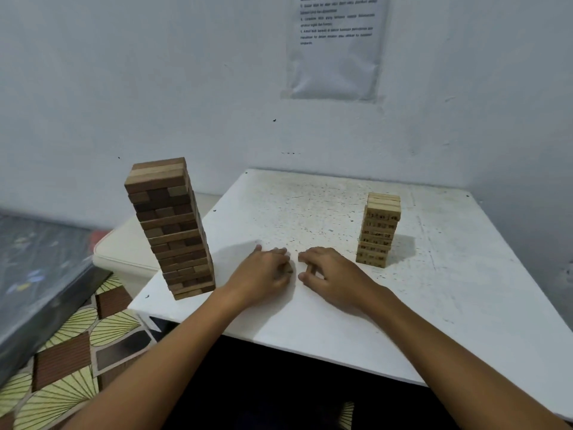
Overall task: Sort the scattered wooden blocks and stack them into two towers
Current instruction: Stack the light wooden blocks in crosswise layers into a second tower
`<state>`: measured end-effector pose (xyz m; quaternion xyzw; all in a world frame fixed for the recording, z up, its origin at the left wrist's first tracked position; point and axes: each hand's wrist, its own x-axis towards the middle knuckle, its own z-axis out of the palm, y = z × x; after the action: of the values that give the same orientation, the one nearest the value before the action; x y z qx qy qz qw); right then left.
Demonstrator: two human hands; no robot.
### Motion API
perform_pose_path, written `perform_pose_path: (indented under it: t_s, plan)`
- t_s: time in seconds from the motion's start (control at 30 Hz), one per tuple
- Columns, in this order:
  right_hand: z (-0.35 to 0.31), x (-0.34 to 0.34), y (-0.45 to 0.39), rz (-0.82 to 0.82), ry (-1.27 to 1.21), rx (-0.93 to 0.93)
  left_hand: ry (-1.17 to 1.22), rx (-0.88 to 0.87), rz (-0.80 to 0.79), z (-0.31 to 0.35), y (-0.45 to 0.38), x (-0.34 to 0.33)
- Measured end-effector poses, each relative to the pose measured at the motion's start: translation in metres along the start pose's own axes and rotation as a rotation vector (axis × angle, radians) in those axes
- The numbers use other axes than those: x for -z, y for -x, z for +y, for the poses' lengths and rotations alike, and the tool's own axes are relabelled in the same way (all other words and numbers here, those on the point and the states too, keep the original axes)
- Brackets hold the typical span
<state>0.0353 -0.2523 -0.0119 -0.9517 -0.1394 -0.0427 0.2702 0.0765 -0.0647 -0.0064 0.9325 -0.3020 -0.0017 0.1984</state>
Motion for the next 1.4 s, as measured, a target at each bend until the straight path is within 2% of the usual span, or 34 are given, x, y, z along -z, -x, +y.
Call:
perform_pose_path:
  t_s: [0.23,0.4,0.63,0.77,0.87,1.03,1.13,1.27,1.4]
  plan:
    - [0.002,0.007,0.036,0.065,0.044,0.0,-0.036,-0.151,0.011,0.013,0.012,-0.008]
    - [0.006,0.014,0.062,0.099,0.049,-0.025,0.092,-0.276,0.016,0.021,0.019,-0.011]
    - [0.015,0.028,0.078,0.137,-0.005,-0.141,0.212,-0.288,-0.024,0.029,0.02,-0.013]
    - [0.015,0.03,0.084,0.177,-0.1,-0.224,0.18,-0.385,0.069,0.032,0.015,-0.02]
    - [0.012,0.03,0.086,0.177,-0.114,-0.274,0.131,-0.351,0.144,0.034,0.013,-0.027]
    - [0.008,0.032,0.087,0.172,0.044,-0.36,0.081,-0.263,0.322,0.037,0.012,-0.03]
    - [0.01,0.032,0.085,0.198,0.071,-0.352,0.087,-0.22,0.27,0.033,0.013,-0.027]
    - [0.006,0.03,0.079,0.215,-0.01,-0.207,0.057,-0.207,0.159,0.027,0.016,-0.02]
    - [-0.001,0.022,0.068,0.034,0.07,-0.096,0.065,-0.219,0.032,0.016,0.017,-0.012]
